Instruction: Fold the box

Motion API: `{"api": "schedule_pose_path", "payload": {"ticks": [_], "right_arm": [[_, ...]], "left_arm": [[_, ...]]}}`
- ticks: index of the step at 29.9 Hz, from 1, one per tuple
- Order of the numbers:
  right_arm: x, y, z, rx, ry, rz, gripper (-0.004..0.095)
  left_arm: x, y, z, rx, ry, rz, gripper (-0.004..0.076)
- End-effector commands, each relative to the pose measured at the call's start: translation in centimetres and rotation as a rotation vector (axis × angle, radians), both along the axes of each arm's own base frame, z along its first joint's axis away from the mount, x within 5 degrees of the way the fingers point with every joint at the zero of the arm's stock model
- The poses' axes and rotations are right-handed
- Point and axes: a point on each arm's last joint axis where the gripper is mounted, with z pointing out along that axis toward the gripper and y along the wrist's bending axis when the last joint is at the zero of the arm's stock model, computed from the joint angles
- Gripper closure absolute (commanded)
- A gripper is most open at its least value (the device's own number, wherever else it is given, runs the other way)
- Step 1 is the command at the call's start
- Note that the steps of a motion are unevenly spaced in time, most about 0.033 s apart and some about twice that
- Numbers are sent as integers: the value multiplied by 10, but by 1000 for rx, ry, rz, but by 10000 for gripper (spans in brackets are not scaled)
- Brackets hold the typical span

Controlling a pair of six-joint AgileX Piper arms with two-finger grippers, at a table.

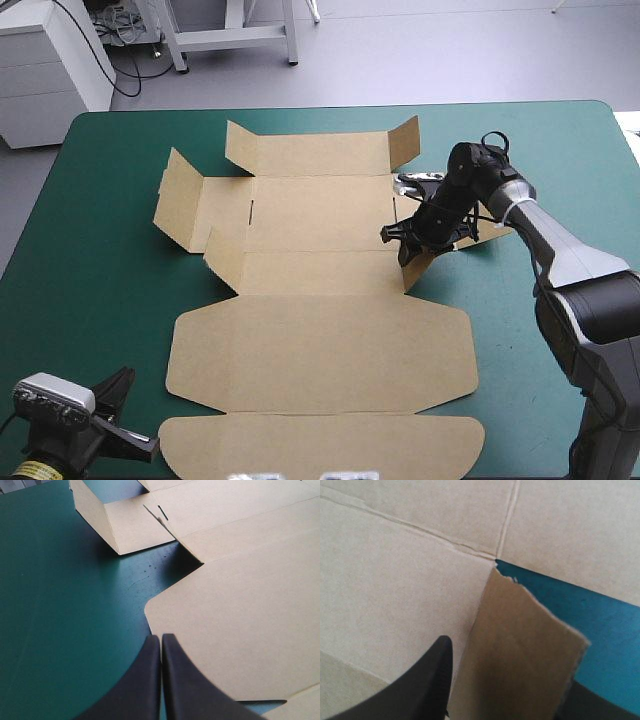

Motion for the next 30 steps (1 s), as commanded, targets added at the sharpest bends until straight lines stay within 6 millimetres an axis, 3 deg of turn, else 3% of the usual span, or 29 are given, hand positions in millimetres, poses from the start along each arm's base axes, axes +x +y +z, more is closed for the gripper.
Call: {"api": "schedule_pose_path", "payload": {"ticks": [1, 4, 5, 9, 16, 21, 30], "right_arm": [[-5, -1, 27, 5, -46, -14, 699], [-1, -4, 33, -31, -78, -19, 908], [0, -5, 36, -31, -88, -32, 919], [4, -3, 51, -29, -148, -19, 916], [8, 1, 69, -106, -299, 214, 926], [7, 5, 70, -181, -356, 387, 926], [-4, 36, 68, -409, -448, 827, 926]], "left_arm": [[1, -1, 16, -40, -85, 8, 732], [1, -1, 16, -40, -85, 8, 732], [1, -1, 16, -40, -85, 8, 732], [1, -1, 16, -40, -85, 8, 732], [1, -1, 16, -40, -85, 8, 732], [1, -1, 16, -40, -85, 8, 732], [1, -1, 16, -40, -85, 8, 732]]}}
